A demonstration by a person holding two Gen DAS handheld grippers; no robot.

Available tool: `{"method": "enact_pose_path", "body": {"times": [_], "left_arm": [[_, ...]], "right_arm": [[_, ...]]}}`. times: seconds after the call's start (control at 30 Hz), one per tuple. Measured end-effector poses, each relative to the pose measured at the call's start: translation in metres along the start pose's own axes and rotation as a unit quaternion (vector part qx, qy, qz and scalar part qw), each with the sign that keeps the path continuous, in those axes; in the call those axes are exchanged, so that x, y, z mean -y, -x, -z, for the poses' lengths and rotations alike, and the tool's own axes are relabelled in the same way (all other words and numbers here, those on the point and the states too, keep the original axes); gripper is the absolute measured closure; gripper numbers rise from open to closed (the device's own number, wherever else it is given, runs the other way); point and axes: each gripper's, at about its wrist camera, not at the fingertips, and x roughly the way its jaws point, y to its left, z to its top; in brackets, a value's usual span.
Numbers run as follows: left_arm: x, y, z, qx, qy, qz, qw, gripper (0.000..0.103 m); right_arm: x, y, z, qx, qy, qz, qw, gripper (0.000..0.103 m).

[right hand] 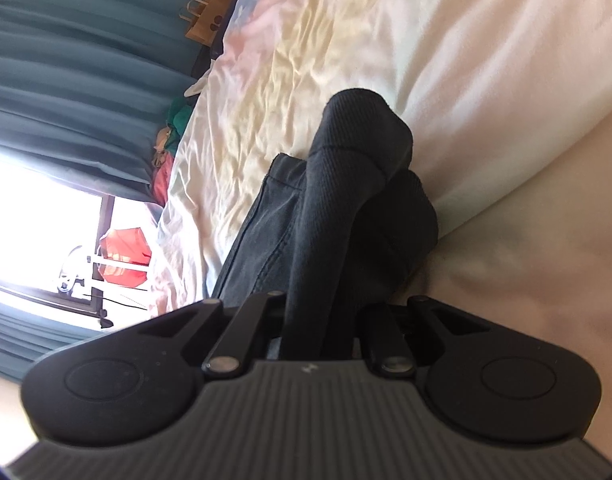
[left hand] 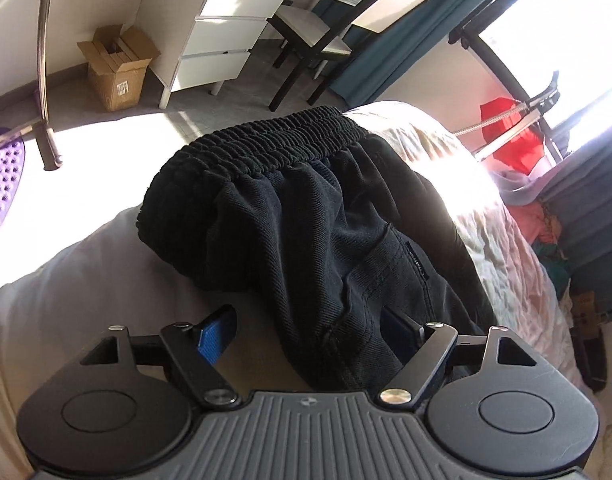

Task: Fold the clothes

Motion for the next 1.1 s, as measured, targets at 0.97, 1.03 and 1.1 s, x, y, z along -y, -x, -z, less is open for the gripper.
{"method": "enact_pose_path", "body": {"times": [0.97, 1.03, 1.1], "left_arm": [[0.261, -0.144, 0.17, 0.087, -0.407, -0.042, 0.9084, 0.022], [0.251, -0.154, 0.176, 0.087, -0.413, -0.042, 0.9055, 0.022], [0.245, -0.16, 0.183, 0.092, -0.416, -0.047, 0.9036, 0.022]], "right_arm": [[-0.017, 0.025, 0.006, 0.042, 0.056, -0.02, 0.997, 0.092], [-0.017, 0.025, 0.007, 0.041, 0.065, -0.017, 0.997, 0.092], [-0.018, 0.027, 0.008, 0.045, 0.074, -0.012, 0.996, 0.092]]}}
